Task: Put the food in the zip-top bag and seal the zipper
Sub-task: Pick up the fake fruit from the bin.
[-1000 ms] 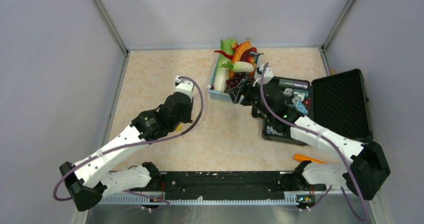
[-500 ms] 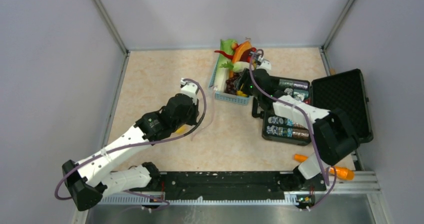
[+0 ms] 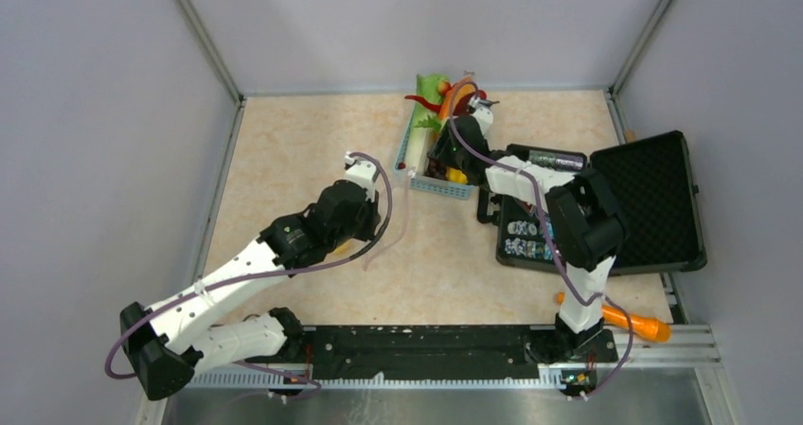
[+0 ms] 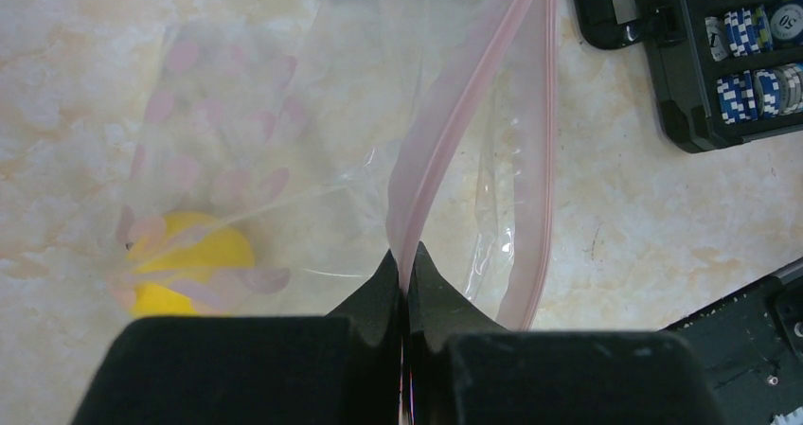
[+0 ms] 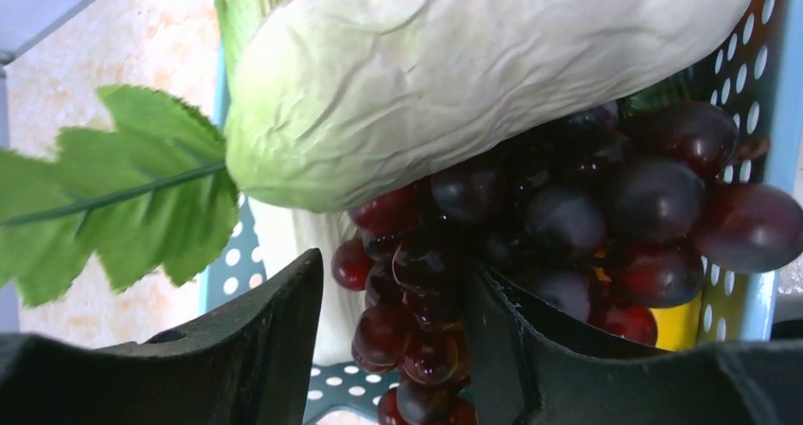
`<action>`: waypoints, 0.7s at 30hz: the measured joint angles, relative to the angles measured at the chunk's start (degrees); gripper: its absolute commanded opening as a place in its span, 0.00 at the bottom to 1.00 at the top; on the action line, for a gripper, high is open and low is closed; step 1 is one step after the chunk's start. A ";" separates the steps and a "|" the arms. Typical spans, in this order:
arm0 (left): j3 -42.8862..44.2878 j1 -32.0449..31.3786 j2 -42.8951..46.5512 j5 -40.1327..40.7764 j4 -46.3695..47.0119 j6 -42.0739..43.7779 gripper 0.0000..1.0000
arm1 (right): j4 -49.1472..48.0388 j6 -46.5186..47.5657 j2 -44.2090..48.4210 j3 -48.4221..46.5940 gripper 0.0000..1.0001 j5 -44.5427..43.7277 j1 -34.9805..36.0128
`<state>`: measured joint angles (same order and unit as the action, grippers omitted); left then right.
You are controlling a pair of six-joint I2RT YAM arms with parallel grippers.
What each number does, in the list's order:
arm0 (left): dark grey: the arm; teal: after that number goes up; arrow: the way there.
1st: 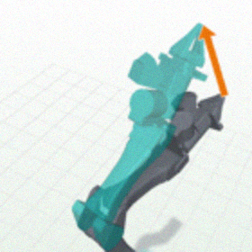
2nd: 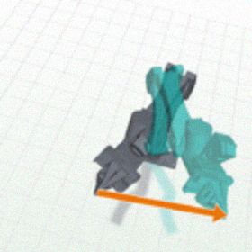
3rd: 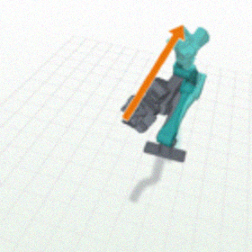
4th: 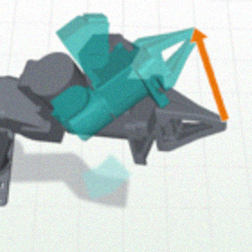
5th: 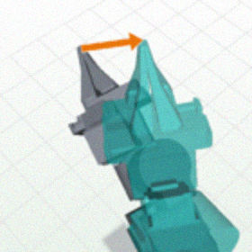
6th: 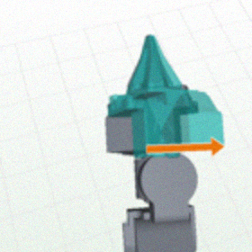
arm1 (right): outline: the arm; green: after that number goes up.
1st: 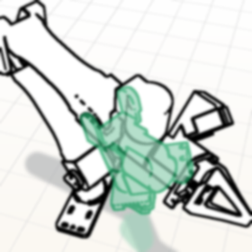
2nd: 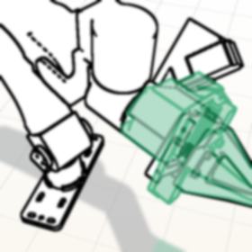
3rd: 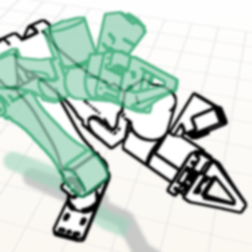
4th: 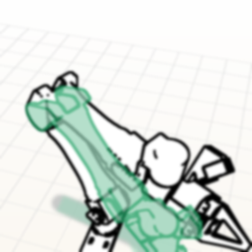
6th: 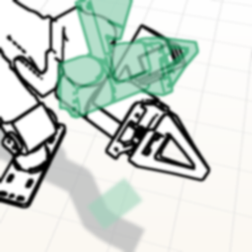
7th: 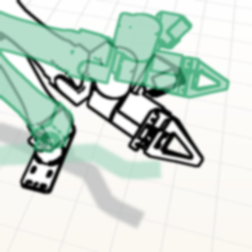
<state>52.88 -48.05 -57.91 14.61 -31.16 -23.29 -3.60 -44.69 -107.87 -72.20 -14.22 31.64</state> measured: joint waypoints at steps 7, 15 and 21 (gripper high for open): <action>-0.48 0.00 0.02 -0.02 0.33 -0.04 0.00 | 0.52 0.24 -1.40 -0.92 0.16 -1.40 0.00; -0.92 0.00 0.00 -0.04 0.37 -0.22 0.00 | -0.24 3.15 -1.99 -1.60 0.01 2.16 0.00; -0.94 0.02 0.02 -0.04 0.35 -0.46 0.00 | -5.01 5.11 3.23 4.74 0.00 7.52 -0.26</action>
<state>51.94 -48.03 -57.89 14.57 -30.81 -23.75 -8.60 -39.57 -104.64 -67.46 -6.70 31.38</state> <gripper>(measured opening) 0.002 0.191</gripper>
